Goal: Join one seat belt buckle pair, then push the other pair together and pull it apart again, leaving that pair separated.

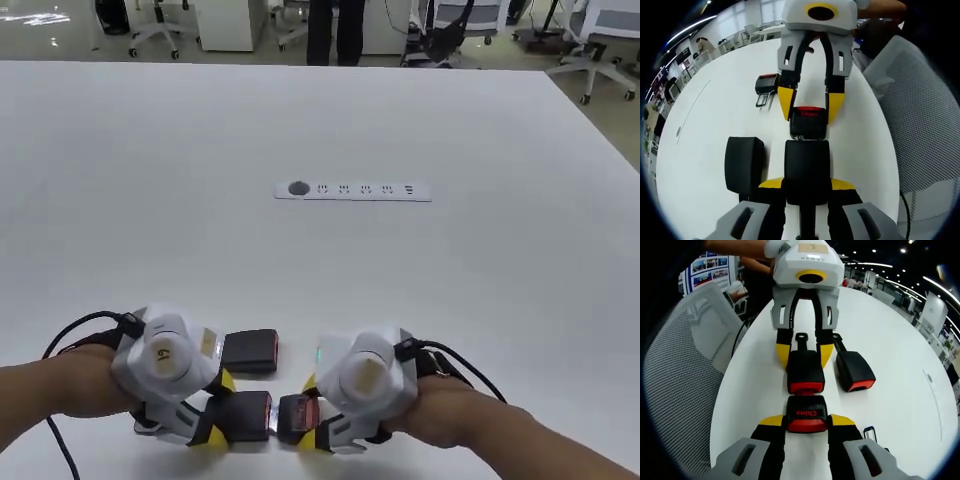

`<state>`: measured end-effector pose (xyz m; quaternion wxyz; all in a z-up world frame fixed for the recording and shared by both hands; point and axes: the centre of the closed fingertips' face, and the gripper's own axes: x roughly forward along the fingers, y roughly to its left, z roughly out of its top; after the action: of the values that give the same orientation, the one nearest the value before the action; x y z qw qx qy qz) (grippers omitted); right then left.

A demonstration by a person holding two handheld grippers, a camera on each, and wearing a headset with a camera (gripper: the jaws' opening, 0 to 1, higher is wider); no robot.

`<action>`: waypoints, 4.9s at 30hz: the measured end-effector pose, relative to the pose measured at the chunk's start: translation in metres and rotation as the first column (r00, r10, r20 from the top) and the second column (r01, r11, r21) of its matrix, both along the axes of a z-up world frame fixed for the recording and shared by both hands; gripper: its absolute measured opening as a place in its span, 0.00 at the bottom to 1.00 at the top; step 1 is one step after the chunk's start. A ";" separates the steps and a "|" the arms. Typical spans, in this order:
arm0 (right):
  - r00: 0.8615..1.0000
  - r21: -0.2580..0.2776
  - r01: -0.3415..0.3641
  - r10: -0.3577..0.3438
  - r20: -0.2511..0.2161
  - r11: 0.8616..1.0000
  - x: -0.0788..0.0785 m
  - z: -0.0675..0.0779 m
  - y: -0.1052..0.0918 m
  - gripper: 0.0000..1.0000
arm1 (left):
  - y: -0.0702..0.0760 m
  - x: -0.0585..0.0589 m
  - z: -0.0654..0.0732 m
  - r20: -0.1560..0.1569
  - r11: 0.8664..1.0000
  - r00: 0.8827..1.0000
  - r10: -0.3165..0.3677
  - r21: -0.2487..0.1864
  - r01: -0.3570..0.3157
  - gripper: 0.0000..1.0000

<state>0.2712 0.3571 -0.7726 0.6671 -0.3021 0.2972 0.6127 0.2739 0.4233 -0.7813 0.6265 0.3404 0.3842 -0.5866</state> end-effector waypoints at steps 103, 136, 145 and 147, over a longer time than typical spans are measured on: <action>0.995 0.003 0.058 -0.058 0.075 0.998 0.066 0.043 -0.069 0.50 | 0.019 0.071 0.052 0.070 0.989 0.987 0.147 -0.026 -0.145 0.53; 1.000 -0.101 0.002 -0.001 0.010 0.995 0.084 -0.003 -0.097 0.35 | 0.017 0.088 0.000 0.005 0.991 1.000 0.007 0.136 -0.008 0.37; 1.000 -0.107 0.002 -0.002 0.003 0.994 0.085 -0.003 -0.096 0.31 | 0.015 0.081 -0.002 -0.004 0.988 1.000 -0.023 0.150 0.023 0.33; 1.000 -0.107 0.001 -0.001 0.002 0.994 0.085 -0.003 -0.096 0.31 | 0.018 0.083 -0.005 -0.003 0.988 1.000 -0.029 0.150 0.029 0.32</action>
<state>0.3561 0.2610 -0.7757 0.6505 -0.3379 0.3291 0.5952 0.3566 0.4408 -0.7859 0.5905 0.3920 0.4223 -0.5651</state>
